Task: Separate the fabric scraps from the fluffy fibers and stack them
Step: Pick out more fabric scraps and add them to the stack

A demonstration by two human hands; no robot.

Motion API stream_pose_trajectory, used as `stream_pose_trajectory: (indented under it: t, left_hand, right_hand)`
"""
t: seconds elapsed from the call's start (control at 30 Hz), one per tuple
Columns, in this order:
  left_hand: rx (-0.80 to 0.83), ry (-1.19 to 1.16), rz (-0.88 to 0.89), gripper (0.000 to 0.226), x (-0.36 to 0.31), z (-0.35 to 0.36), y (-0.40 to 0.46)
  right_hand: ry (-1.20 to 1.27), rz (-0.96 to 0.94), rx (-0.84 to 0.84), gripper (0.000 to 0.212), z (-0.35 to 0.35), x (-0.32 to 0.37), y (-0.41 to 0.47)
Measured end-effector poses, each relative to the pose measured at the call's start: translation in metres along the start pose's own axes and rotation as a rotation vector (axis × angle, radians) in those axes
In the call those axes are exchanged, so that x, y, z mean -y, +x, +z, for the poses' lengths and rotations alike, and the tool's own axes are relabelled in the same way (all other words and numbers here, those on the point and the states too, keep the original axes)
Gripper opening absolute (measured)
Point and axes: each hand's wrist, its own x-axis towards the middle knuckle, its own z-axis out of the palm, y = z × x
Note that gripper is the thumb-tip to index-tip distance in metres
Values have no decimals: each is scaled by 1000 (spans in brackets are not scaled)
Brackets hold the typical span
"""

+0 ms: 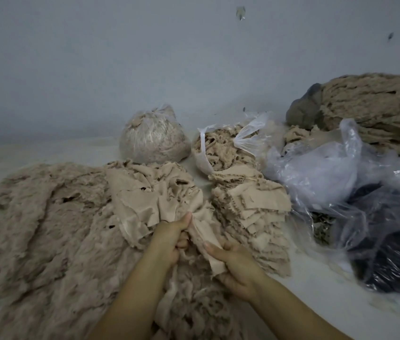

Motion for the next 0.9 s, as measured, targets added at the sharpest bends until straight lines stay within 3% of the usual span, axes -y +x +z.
stream_pose_trajectory:
  t: [0.17,0.27,0.47,0.57,0.7,0.8,0.9]
  left_hand:
    - [71,-115,44,33,10,4,0]
    - [112,-130,-8,26,17,5,1]
    - [2,-385,-32,22,5,-4,12]
    - [-63,-511,-75,25,-5,-13,19]
    - [143,-190,-246,51,-2,-5,1]
    - [301,-49,-284,35,9,9,-8]
    - [179,-265,-177,16,9,13,1]
  right_hand:
    - [46,52,67,30,-5,4,7]
    - [119,48,21,26,-3,10,15]
    - [183,-173,-83,22,-10,3,28]
    - [89,-228,-75,39,-17,7,20]
    - [-100,-247,-17,59,-24,12,18]
    - [-313,-286,21,65,-21,10,16]
    - [-390,-310,-61,62,-23,5,19]
